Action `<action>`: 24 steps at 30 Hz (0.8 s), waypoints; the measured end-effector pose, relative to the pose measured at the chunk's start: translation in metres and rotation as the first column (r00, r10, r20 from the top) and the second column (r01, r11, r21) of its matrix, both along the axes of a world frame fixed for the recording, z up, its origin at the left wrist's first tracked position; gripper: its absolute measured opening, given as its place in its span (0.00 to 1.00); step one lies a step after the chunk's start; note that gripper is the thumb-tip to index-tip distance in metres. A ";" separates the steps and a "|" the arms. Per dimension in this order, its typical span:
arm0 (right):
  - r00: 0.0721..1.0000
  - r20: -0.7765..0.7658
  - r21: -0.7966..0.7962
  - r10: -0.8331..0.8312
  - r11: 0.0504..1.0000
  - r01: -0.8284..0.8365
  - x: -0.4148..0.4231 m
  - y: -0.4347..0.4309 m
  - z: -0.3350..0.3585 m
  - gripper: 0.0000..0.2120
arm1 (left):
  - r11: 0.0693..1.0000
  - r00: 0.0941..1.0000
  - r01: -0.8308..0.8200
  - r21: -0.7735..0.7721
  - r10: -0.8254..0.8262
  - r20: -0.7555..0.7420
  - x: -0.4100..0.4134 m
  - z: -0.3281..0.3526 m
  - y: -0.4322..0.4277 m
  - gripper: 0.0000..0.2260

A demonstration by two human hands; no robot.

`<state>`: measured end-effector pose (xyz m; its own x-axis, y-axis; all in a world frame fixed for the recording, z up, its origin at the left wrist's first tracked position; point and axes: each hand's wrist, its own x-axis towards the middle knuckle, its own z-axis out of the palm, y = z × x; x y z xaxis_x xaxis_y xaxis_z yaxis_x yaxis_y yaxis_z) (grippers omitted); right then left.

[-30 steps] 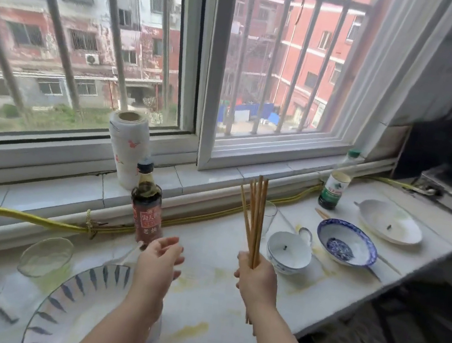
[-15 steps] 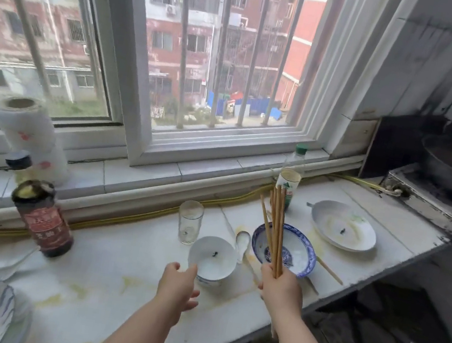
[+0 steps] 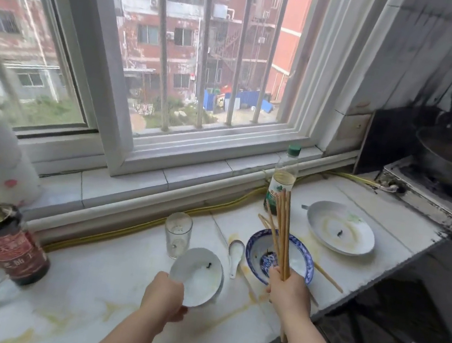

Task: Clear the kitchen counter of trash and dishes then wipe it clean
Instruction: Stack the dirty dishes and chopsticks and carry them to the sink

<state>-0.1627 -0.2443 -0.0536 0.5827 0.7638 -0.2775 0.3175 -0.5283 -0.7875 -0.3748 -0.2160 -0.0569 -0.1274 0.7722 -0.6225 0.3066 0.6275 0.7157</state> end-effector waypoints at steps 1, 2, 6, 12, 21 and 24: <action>1.000 0.007 0.004 -0.014 1.000 0.014 0.003 0.004 0.004 0.11 | 0.999 1.000 0.025 0.025 -0.025 -0.012 -0.002 0.004 0.003 0.11; 0.999 0.015 0.010 -0.032 0.999 0.032 0.005 0.009 0.007 0.11 | 0.997 0.999 0.048 0.054 -0.047 -0.017 -0.002 0.011 0.008 0.11; 0.996 0.023 0.029 -0.089 0.996 0.089 0.011 0.018 0.014 0.12 | 0.970 0.989 0.144 0.195 -0.147 0.000 0.014 0.040 0.031 0.13; 0.987 0.020 0.047 -0.160 0.986 0.159 0.038 0.025 0.016 0.08 | 0.901 0.949 0.312 0.302 -0.308 -0.062 0.064 0.057 0.048 0.12; 0.993 0.092 0.005 -0.080 0.997 0.080 0.131 0.037 0.013 0.07 | 0.877 0.897 0.399 0.268 -0.314 -0.310 0.144 0.035 0.061 0.09; 0.993 0.095 -0.081 0.064 0.995 -0.056 0.155 0.043 0.004 0.08 | 0.874 0.850 0.431 0.224 -0.309 -0.427 0.165 0.027 0.058 0.10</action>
